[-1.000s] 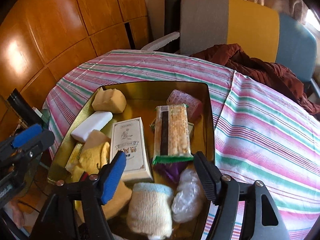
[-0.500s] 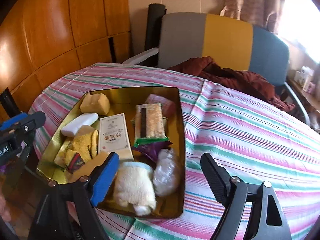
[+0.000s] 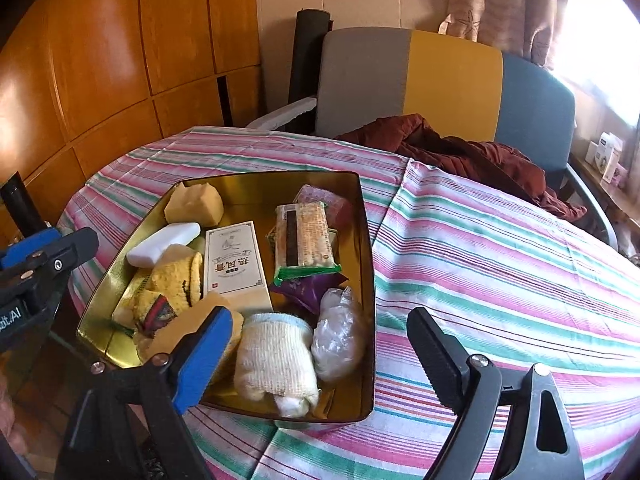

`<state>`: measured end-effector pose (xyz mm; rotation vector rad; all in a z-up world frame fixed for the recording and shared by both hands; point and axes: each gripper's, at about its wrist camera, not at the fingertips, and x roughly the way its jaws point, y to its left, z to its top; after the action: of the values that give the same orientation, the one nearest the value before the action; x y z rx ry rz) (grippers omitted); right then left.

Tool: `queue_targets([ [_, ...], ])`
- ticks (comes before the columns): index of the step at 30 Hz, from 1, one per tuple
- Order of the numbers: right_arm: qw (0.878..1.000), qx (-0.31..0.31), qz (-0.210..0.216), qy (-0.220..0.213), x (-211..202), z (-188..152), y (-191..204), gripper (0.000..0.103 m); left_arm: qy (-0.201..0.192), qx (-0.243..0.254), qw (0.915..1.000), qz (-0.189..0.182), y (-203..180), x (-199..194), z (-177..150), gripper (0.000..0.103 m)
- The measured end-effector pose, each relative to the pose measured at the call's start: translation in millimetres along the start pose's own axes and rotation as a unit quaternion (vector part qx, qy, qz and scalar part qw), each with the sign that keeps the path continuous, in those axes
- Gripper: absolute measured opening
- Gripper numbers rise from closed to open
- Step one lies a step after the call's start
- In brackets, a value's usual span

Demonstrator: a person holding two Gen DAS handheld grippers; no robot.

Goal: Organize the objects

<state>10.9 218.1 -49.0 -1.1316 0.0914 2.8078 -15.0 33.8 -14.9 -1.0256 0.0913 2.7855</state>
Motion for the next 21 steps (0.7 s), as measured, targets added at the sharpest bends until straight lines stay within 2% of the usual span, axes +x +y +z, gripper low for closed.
queue_targets([
  [21,1.0,-0.008,0.002,0.008,5.3,-2.2,3.4,0.09,0.014,-0.009,0.9995,-0.027,3.3,5.8,-2.0,0.058],
])
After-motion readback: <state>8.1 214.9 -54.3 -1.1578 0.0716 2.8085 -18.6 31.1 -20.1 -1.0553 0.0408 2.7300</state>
